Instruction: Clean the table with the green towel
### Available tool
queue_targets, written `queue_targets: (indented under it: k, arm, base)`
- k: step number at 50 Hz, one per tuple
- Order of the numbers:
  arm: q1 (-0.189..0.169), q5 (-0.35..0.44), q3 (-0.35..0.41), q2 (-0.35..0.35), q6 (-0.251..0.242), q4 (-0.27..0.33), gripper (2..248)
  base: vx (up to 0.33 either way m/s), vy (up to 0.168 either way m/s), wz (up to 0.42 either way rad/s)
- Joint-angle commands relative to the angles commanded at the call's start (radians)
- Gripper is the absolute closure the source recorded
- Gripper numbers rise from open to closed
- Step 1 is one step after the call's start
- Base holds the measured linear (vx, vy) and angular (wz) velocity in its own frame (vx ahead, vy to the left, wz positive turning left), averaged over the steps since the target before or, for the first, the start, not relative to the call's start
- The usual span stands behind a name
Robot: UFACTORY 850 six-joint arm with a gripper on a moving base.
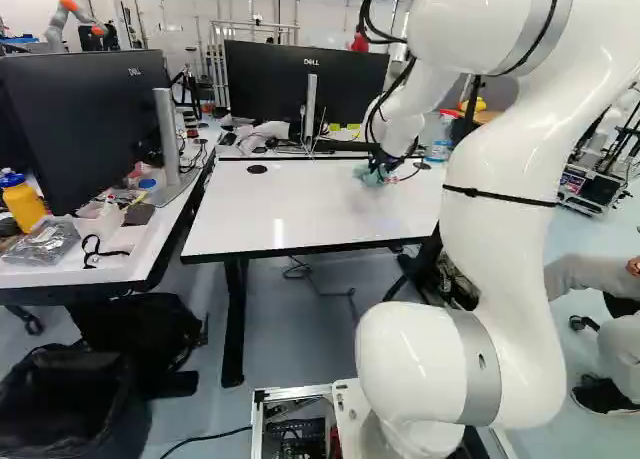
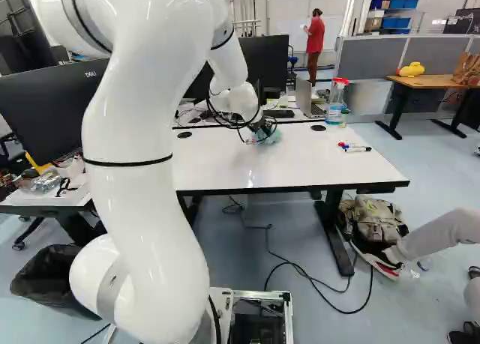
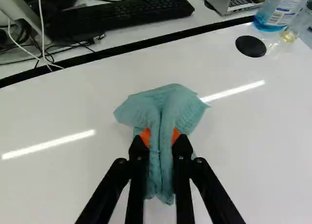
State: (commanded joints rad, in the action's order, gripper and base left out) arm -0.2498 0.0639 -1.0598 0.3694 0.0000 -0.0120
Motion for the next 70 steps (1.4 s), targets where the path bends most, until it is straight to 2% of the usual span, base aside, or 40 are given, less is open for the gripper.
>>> queue_targets:
  k: [31,59,70]
  arm:
    - [0.003,0.000,0.003,-0.011,0.000,0.000,190]
    - [0.077,0.000,0.043,-0.102,0.000,0.000,190]
    - [0.100,0.000,0.032,-0.092,0.000,0.000,190]
  base:
    - [0.000,0.000,0.000]
    - [0.000,0.000,0.000]
    - [0.000,0.000,0.000]
